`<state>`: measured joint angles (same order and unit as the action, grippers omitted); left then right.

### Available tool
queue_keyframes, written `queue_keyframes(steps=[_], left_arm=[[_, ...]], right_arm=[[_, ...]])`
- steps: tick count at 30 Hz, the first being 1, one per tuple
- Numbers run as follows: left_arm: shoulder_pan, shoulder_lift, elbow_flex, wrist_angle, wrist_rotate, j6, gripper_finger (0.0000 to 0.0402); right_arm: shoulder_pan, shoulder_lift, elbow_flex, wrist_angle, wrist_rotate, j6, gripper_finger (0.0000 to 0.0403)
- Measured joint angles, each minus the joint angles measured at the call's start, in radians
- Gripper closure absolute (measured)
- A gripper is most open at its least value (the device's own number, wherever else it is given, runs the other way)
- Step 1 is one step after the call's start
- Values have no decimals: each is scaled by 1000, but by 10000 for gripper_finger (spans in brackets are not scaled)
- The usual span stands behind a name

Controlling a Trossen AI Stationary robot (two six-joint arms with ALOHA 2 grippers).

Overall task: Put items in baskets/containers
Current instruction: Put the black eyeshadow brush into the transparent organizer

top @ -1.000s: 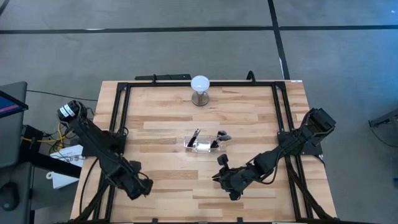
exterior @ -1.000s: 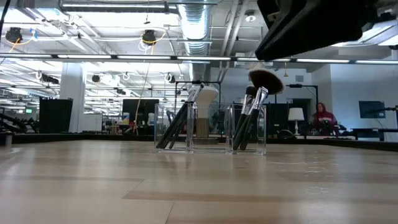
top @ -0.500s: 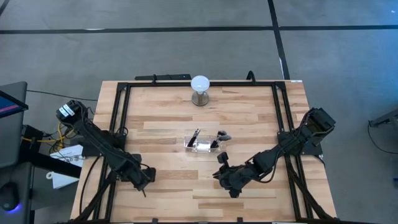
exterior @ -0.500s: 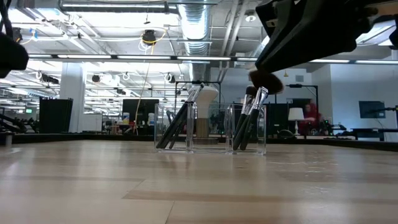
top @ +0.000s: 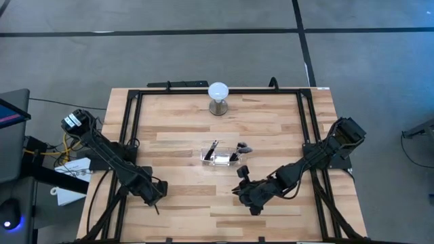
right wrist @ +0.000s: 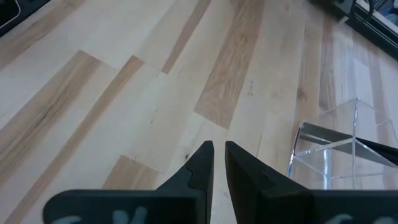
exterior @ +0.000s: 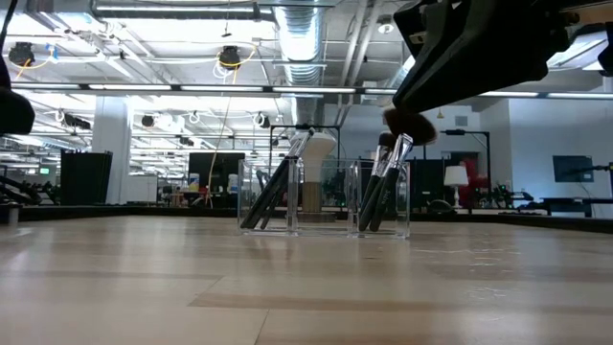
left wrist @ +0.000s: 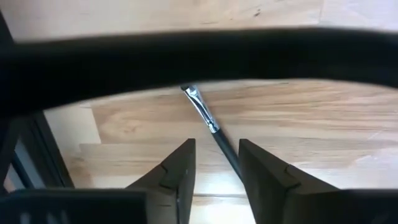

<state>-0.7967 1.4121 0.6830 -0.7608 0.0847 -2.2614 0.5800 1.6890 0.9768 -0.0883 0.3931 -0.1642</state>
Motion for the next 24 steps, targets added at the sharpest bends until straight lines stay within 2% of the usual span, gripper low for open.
queue_keyframes(steps=[6, 17, 24], left_arm=[[0, 38, -1, 22, 0, 8, 305], [1, 80, -11, 58, 32, 43, 301], [5, 80, -37, 84, 30, 83, 322]], right_arm=[[2, 0, 0, -1, 0, 7, 370], [2, 0, 0, -1, -1, 8, 370], [2, 0, 0, -1, -2, 8, 370]])
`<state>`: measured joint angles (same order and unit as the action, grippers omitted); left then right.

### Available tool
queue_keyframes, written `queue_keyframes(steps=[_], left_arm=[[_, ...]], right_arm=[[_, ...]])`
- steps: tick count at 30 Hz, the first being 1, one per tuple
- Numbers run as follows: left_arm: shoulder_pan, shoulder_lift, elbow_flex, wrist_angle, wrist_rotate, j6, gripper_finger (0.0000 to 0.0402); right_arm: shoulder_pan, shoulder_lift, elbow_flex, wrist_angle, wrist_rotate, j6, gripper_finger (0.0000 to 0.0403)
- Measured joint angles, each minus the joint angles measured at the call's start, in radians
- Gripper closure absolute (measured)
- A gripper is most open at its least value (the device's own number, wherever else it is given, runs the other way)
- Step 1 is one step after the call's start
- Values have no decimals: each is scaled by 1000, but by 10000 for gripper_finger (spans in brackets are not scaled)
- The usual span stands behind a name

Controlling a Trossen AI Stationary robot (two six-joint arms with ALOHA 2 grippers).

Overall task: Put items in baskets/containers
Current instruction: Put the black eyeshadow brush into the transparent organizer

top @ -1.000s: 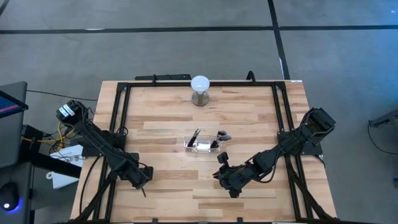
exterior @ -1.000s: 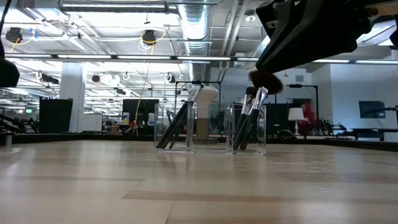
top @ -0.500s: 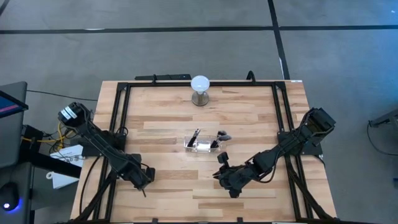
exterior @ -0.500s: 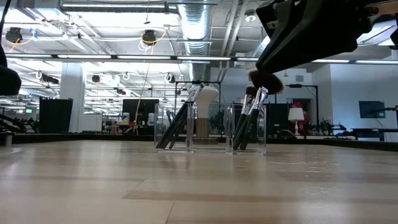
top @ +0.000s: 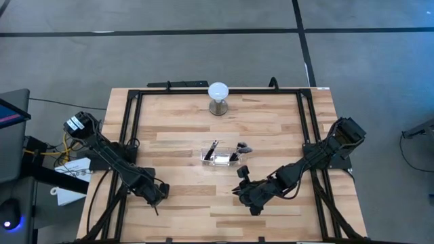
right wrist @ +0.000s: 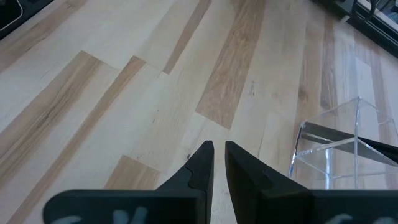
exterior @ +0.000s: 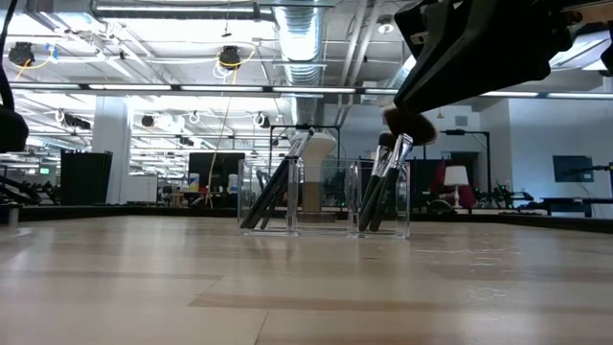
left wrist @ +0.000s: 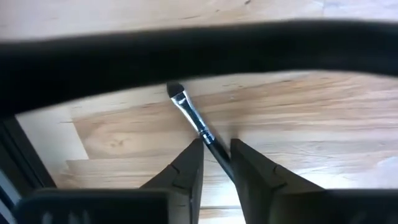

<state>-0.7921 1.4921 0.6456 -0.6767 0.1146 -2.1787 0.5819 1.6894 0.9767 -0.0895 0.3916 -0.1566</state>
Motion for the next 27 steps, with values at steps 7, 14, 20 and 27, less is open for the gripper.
queue_keyframes(steps=[7, 14, 20, 27], left_arm=[[3, 0, -1, 12, -11, 29, 384], [59, -17, -4, 25, 16, 127, 382], [89, -76, -9, 42, -41, 171, 388], [86, -117, -7, 65, -95, 171, 389]], right_arm=[[0, 0, 0, 0, 0, 0, 370], [0, 0, 0, 0, 0, 0, 370], [0, 0, 0, -5, -1, 0, 370], [0, 0, 0, -13, -1, 10, 370]])
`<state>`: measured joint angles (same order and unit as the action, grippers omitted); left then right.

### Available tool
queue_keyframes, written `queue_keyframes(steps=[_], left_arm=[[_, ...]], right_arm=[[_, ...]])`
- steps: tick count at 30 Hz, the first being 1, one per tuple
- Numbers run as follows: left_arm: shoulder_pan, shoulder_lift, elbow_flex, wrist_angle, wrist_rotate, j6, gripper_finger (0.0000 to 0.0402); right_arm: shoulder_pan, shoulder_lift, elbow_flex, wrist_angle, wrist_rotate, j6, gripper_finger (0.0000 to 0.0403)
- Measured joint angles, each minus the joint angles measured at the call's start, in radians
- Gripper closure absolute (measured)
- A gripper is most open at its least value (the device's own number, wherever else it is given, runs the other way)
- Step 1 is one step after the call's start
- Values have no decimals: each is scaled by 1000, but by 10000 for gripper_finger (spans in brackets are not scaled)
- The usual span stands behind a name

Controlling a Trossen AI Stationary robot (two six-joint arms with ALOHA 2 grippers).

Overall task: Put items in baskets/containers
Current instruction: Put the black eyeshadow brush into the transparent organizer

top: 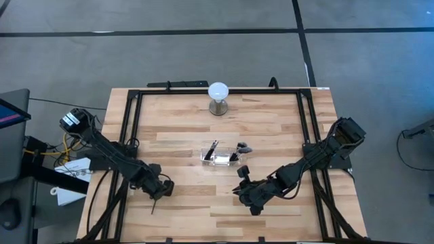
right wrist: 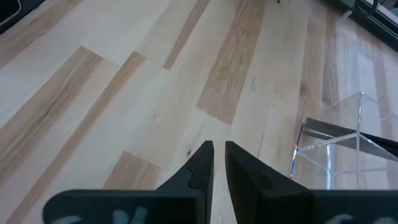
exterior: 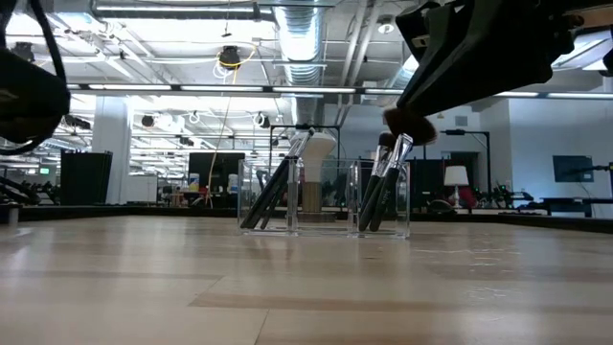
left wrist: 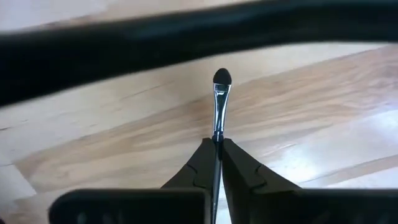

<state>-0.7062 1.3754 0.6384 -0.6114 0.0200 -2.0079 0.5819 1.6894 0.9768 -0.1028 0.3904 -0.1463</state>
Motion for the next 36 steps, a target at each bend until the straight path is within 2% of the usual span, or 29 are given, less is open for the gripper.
queue_keyframes(steps=[15, 20, 32, 36], left_arm=[[-1, -5, 2, 29, -21, 42, 388], [0, -11, 29, 31, -28, 98, 388], [-7, -48, 39, 38, -234, 184, 387], [-14, -48, 39, 53, -342, 235, 387]], right_arm=[[0, 0, 0, -2, 0, 19, 370], [0, 0, 0, -2, 0, 24, 370], [0, 0, 0, -17, -2, 42, 370], [0, 0, 0, -28, -8, 54, 370]])
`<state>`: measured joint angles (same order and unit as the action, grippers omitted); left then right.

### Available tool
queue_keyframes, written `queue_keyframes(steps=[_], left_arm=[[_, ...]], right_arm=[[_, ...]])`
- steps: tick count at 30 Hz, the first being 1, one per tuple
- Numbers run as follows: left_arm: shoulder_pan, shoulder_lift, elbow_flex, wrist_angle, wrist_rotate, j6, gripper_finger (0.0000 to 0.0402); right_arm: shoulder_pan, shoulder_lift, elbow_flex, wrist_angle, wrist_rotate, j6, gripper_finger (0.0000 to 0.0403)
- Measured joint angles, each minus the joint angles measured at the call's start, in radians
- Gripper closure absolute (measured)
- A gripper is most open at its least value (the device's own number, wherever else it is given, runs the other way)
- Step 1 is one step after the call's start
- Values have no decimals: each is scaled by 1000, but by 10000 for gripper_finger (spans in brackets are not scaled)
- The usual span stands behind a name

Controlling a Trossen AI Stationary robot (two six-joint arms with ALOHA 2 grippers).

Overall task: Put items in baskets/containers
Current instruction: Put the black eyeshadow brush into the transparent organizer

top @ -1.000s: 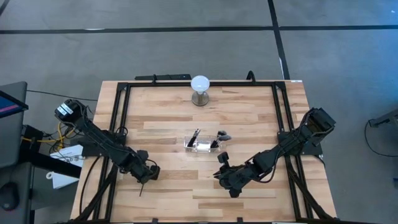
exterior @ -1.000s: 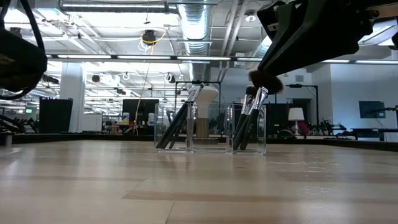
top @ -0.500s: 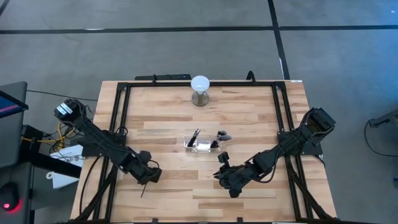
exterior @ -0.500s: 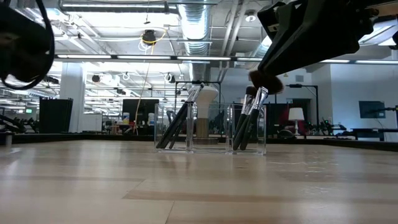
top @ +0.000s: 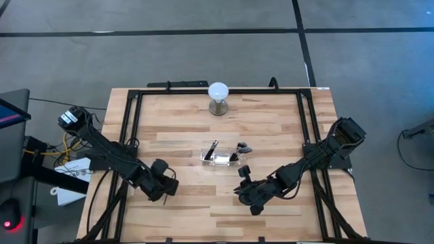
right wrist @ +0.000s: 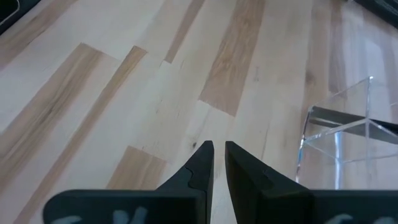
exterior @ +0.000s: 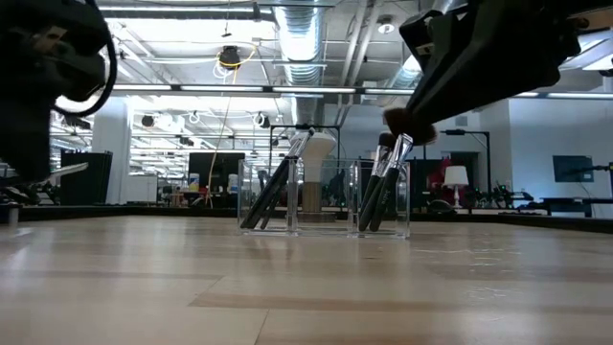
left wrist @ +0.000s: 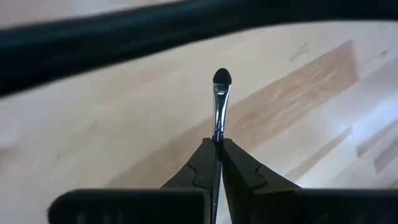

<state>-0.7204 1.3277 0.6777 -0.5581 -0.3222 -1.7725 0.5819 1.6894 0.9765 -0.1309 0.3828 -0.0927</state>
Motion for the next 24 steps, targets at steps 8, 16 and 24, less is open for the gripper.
queue_keyframes(steps=[8, 16, 24], left_arm=[[-27, 0, 0, 48, -135, 49, 387], [-87, 0, 0, 75, -372, 112, 387], [-131, 1, 0, 131, -621, 265, 387]], right_arm=[[-2, 0, 0, -28, -41, 34, 370], [-2, 0, 0, -84, -43, 64, 370], [-2, -8, 0, -158, -41, 119, 370]])
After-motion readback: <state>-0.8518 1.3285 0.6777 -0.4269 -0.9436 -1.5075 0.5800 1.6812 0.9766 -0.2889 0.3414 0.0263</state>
